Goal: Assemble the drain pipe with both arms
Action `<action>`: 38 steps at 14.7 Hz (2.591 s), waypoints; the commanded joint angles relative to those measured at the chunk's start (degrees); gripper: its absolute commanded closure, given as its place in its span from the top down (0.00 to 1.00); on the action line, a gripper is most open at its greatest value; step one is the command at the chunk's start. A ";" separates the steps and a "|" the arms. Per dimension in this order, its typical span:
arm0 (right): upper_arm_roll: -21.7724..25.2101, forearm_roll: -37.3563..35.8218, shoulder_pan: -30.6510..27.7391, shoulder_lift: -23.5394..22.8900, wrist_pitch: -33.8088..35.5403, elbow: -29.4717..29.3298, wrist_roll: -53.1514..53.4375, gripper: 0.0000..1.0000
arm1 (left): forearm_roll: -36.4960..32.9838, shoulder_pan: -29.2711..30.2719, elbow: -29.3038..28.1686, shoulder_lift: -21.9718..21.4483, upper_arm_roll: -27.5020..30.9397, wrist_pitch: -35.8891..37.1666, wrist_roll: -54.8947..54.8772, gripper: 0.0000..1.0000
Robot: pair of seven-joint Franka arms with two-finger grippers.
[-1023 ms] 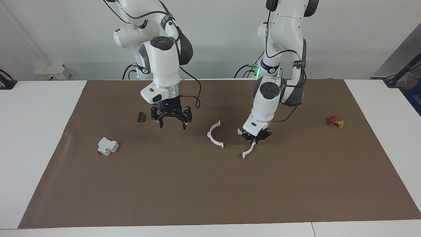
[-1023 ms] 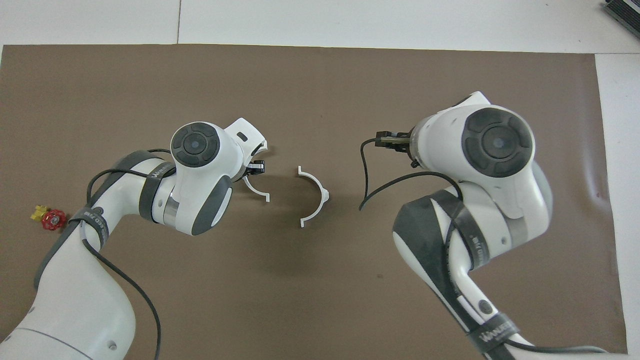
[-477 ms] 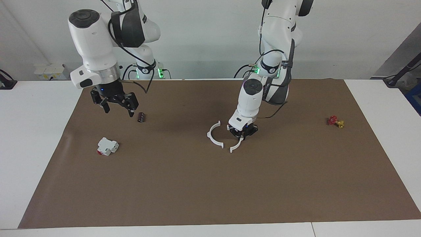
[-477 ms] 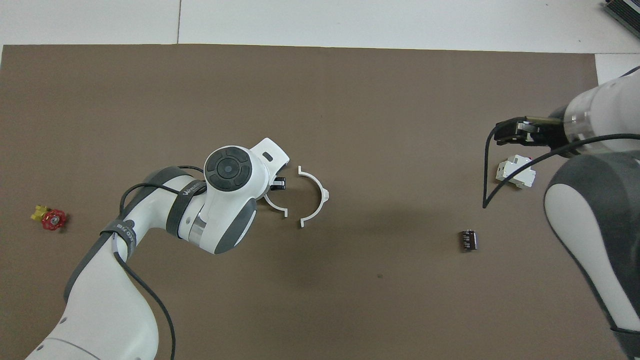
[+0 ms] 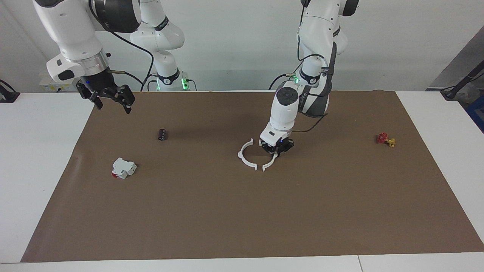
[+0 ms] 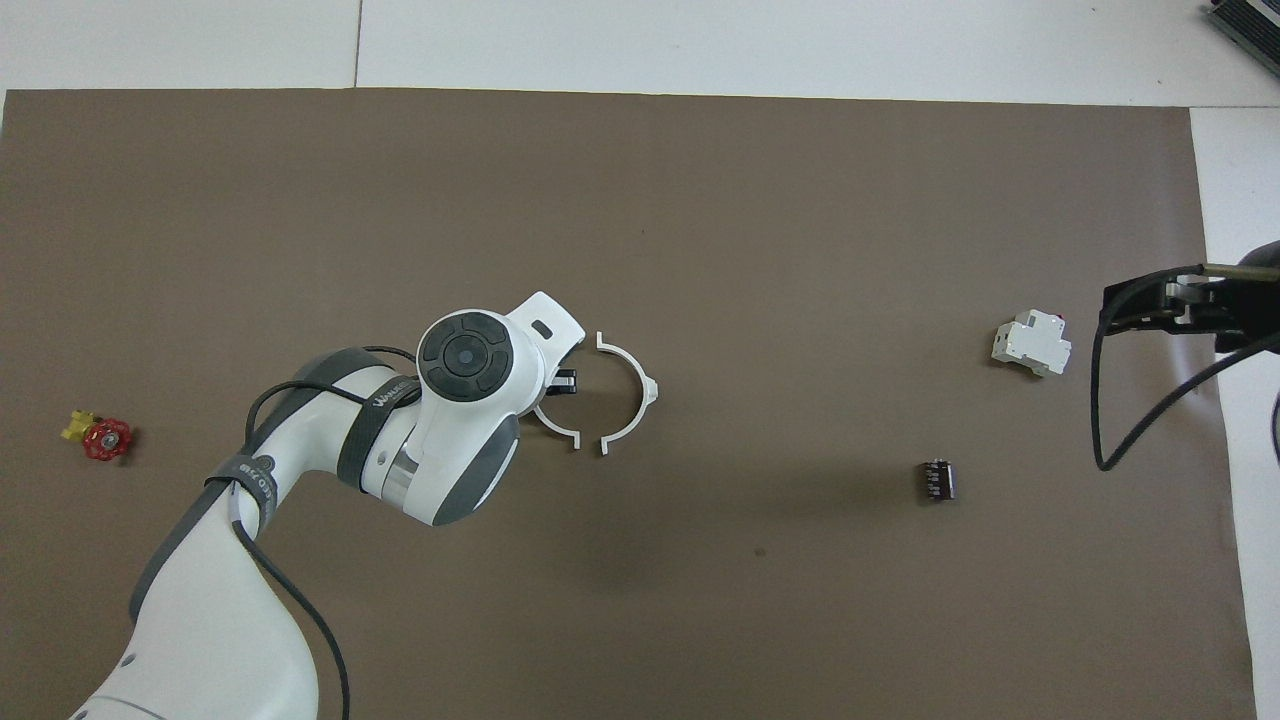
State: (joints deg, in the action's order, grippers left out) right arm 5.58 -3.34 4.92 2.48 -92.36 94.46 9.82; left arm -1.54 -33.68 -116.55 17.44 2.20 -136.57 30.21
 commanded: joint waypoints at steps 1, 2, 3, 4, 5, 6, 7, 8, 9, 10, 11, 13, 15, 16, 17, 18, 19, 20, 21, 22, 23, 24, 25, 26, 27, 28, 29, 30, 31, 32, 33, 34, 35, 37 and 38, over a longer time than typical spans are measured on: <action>-0.21 2.80 -0.79 -0.46 5.86 -4.55 -1.83 1.00 | -1.54 -1.22 -2.28 -1.71 0.53 -1.59 2.91 0.00; -0.21 4.47 -0.97 -0.55 5.96 -4.63 -1.74 1.00 | -1.54 -1.65 -2.19 -1.71 0.53 -1.86 3.10 0.00; -0.21 4.75 -0.97 -0.64 6.39 -5.07 -1.74 1.00 | -1.54 -1.74 -2.19 -1.62 0.53 -2.55 3.10 0.00; -0.13 4.49 -0.97 -0.55 6.40 -4.81 -2.09 1.00 | -1.54 -1.66 -2.19 -1.53 0.53 -3.34 3.10 0.00; -0.13 4.84 -0.79 -0.20 5.70 -3.68 -1.74 1.00 | -1.54 -1.74 -2.19 -1.53 0.53 -3.70 3.01 0.00; -0.21 4.84 -0.44 0.58 5.52 -1.84 -1.48 1.00 | -1.54 -1.74 -2.28 -1.45 0.44 -3.88 3.01 0.00; -0.48 4.75 -0.18 0.77 5.52 -1.65 -1.65 1.00 | -1.54 -1.74 -2.28 -1.45 0.53 -3.88 3.01 0.00; -0.39 4.75 -0.26 0.77 5.35 -1.73 -1.74 1.00 | -1.54 -1.83 -2.28 -1.53 0.44 -3.88 3.01 0.00; -0.39 4.75 -0.70 0.68 4.65 -1.73 -2.43 1.00 | -1.54 -1.83 -2.37 -1.53 0.44 -3.79 3.01 0.00; -0.22 4.66 -0.88 0.59 4.03 -1.73 -3.22 1.00 | -1.54 -1.92 -2.37 -1.53 0.44 -3.79 3.01 0.00; -0.13 4.58 -1.31 0.59 4.29 -1.82 -4.36 1.00 | -1.54 -1.92 -2.37 -1.53 0.35 -3.71 3.10 0.00; -0.21 3.61 -1.41 0.59 3.77 -1.82 -4.99 1.00 | -1.54 -2.71 -2.46 -1.62 0.35 -3.62 3.10 0.00; -0.48 1.77 -0.97 0.59 2.45 -1.65 -4.99 1.00 | -1.54 -2.71 -2.72 -1.71 0.35 -3.53 3.19 0.00; -0.56 1.85 -0.97 0.68 2.53 -1.47 -4.90 1.00 | -1.54 -2.80 -2.72 -1.71 0.35 -3.44 3.19 0.00; -0.57 1.85 -1.05 0.77 2.62 -1.30 -4.90 1.00 | -1.54 -2.80 -2.72 -1.71 0.35 -3.35 3.19 0.00; -0.48 1.85 -1.05 0.85 2.62 -1.21 -4.82 1.00 | -1.54 -2.80 -2.72 -1.62 0.35 -3.18 3.19 0.00; -0.56 1.85 -1.05 0.86 2.53 -1.12 -4.81 1.00 | -1.54 -2.80 -2.72 -1.71 0.35 -3.09 3.19 0.00; -0.57 1.85 -1.05 0.86 2.53 -1.12 -4.81 1.00 | -1.54 -2.80 -2.81 -1.71 0.35 -3.09 3.19 0.00; -0.57 1.85 -1.05 0.86 2.62 -1.12 -4.81 1.00 | -1.54 -2.80 -3.07 -1.71 0.35 -3.00 3.27 0.00; -0.57 1.94 -1.05 0.86 2.62 -1.12 -4.81 1.00 | -1.54 -2.80 -3.07 -1.71 0.35 -3.09 3.27 0.00; -0.57 2.03 -1.14 0.86 2.71 -1.03 -4.64 1.00 | -1.54 -2.80 -3.07 -1.71 0.35 -3.09 3.27 0.00; -0.57 2.11 -1.23 0.94 2.62 -0.68 -4.55 1.00 | -1.54 -2.80 -3.07 -1.71 0.35 -3.09 3.27 0.00; -0.57 2.20 -1.32 1.12 2.53 -0.59 -4.46 1.00 | -1.54 -2.80 -3.07 -1.71 0.35 -3.09 3.27 0.00; -0.57 2.20 -1.23 1.03 2.53 -0.59 -4.46 1.00 | -1.54 -2.80 -3.07 -1.71 0.35 -3.35 3.27 0.00; -0.57 2.29 -1.23 1.03 2.53 -0.59 -4.46 1.00 | -1.54 -2.80 -3.07 -1.71 0.35 -3.44 3.27 0.00; -0.57 2.46 -1.32 1.03 2.62 -0.59 -4.46 1.00 | -1.54 -2.80 -3.07 -1.71 0.35 -3.44 3.27 0.00; -0.48 2.47 -1.32 1.03 2.62 -0.59 -4.46 1.00 | -1.54 -2.71 -3.07 -1.71 0.35 -3.53 3.19 0.00; -0.56 2.55 -1.32 1.03 2.62 -0.68 -4.64 1.00 | -1.54 -2.71 -3.07 -1.71 0.35 -3.53 3.27 0.00; -0.57 2.73 -1.32 1.03 2.53 -0.94 -4.73 1.00 | -1.54 -2.71 -2.90 -1.62 0.35 -3.79 3.27 0.00; -0.74 2.73 -0.97 1.12 2.62 -0.94 -4.64 1.00 | -1.54 -2.71 -2.81 -1.62 0.35 -4.14 3.19 0.00; -0.83 2.73 -0.88 1.12 2.79 -0.94 -4.81 1.00 | -1.54 -2.62 -2.72 -1.53 0.35 -4.40 3.27 0.00; -0.92 2.73 -0.88 1.12 2.71 -0.94 -4.81 1.00 | -1.54 -2.62 -2.63 -1.53 0.35 -4.41 3.27 0.03; -0.92 2.73 -0.88 1.12 2.71 -0.94 -4.73 1.00 | -1.54 -2.62 -2.63 -1.53 0.44 -4.32 3.19 0.12; -0.92 2.73 -0.97 1.12 2.71 -0.94 -4.73 1.00 | -1.54 -2.62 -2.63 -1.53 0.35 -4.41 3.10 0.28; -0.92 2.73 -0.97 1.12 2.71 -0.94 -4.73 1.00 | -1.54 -2.62 -2.63 -1.53 0.44 -4.15 3.10 0.39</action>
State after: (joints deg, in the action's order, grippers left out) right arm 4.96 -0.78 4.39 2.52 -88.51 92.30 6.17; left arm -1.54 -35.69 -117.25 17.35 1.99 -139.66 32.12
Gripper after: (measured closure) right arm 0.000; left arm 0.749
